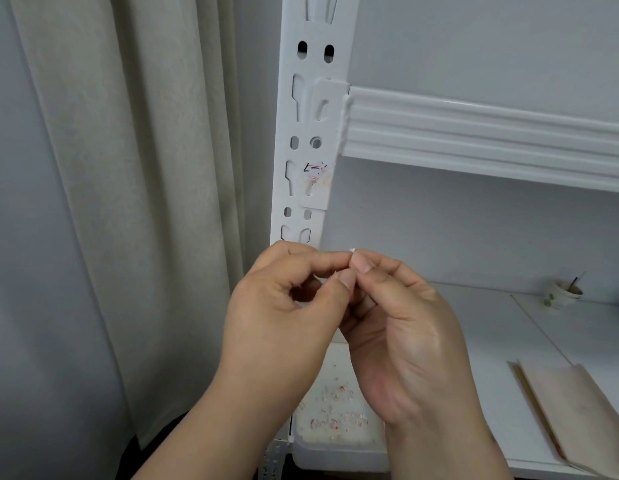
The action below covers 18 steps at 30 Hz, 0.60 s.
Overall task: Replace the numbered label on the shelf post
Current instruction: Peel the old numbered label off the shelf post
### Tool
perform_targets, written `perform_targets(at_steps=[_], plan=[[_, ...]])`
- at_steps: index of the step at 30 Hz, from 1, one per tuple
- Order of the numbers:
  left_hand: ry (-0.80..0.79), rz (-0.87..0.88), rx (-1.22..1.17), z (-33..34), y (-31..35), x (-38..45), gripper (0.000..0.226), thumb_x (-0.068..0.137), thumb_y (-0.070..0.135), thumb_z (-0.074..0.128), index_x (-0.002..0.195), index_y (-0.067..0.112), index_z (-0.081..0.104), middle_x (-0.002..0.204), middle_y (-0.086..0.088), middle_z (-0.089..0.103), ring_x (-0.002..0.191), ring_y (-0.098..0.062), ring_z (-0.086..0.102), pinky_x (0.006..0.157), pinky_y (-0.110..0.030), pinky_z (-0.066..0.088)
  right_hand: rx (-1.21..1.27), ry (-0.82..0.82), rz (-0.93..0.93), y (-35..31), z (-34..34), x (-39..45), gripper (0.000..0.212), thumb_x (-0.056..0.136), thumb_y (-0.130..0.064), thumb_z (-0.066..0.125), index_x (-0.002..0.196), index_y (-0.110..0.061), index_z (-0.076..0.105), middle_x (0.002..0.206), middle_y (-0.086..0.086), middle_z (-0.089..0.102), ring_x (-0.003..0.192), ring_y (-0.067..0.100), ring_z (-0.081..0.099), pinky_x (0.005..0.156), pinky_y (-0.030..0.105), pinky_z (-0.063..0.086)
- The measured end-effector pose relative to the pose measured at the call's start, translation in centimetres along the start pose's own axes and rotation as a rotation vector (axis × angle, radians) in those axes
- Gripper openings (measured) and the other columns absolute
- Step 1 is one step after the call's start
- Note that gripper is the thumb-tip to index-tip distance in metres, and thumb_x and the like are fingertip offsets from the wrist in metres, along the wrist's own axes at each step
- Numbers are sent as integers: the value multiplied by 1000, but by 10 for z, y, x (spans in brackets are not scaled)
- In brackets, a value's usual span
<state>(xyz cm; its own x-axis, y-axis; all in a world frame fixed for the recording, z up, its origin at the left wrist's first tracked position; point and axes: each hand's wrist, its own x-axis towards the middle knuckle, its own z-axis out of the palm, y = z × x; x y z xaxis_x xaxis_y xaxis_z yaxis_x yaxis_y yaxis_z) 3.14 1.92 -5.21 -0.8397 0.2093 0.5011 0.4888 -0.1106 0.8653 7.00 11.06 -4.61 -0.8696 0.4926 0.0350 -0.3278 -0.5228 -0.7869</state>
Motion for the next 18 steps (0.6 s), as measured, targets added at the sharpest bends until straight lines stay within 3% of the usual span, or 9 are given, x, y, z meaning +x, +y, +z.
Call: perform_targets(at_steps=[3, 5, 7, 9, 12, 15, 18], plan=[[-47, -145, -199, -1, 2, 4, 23, 84, 5, 69, 78, 25, 78, 80, -4, 73, 76, -14, 68, 76, -28, 54, -1, 1, -17, -1, 0, 0, 11, 67, -9, 69, 78, -7, 71, 65, 10, 62, 60, 19, 56, 71, 34, 49], [-61, -208, -280, -1, 3, 6, 21, 84, 6, 67, 76, 23, 77, 75, -5, 73, 71, -11, 66, 71, -23, 52, -6, 4, -32, -1, 1, -1, 9, 66, -8, 69, 74, -9, 73, 63, 8, 65, 53, 12, 55, 63, 27, 50], [-89, -262, -367, -1, 4, 8, 17, 81, 7, 69, 76, 21, 77, 73, -5, 73, 69, -10, 64, 69, -20, 52, -27, 8, -58, -2, 2, -1, 9, 66, -8, 70, 73, -9, 75, 67, 9, 68, 54, 12, 56, 63, 26, 51], [-109, -303, -414, -2, 2, 8, 9, 74, 12, 77, 77, 21, 77, 78, -6, 73, 75, -15, 63, 76, -28, 53, -74, 22, -89, -1, 2, -1, 10, 68, -8, 70, 76, -8, 76, 70, 10, 71, 56, 13, 57, 65, 28, 52], [-122, -369, -442, -4, -2, 9, 9, 72, 21, 71, 79, 20, 77, 80, -2, 72, 81, -19, 63, 86, -40, 51, -209, 67, -151, 2, 1, 0, 9, 78, -7, 69, 79, -11, 77, 72, 7, 73, 60, 14, 59, 64, 28, 51], [-136, -432, -478, -4, -1, 10, 11, 68, 21, 78, 78, 16, 76, 72, 2, 70, 78, -17, 59, 78, -35, 50, -351, 111, -213, 5, 0, 1, 18, 88, -9, 65, 78, -19, 77, 71, 4, 72, 63, 14, 58, 68, 31, 50], [-169, -540, -535, -7, -2, 12, 25, 66, 26, 69, 85, 11, 75, 79, -4, 67, 78, -19, 54, 70, -29, 49, -425, 88, -233, 5, 2, 0, 21, 91, -13, 61, 76, -19, 74, 67, 1, 69, 59, 11, 55, 68, 33, 49]])
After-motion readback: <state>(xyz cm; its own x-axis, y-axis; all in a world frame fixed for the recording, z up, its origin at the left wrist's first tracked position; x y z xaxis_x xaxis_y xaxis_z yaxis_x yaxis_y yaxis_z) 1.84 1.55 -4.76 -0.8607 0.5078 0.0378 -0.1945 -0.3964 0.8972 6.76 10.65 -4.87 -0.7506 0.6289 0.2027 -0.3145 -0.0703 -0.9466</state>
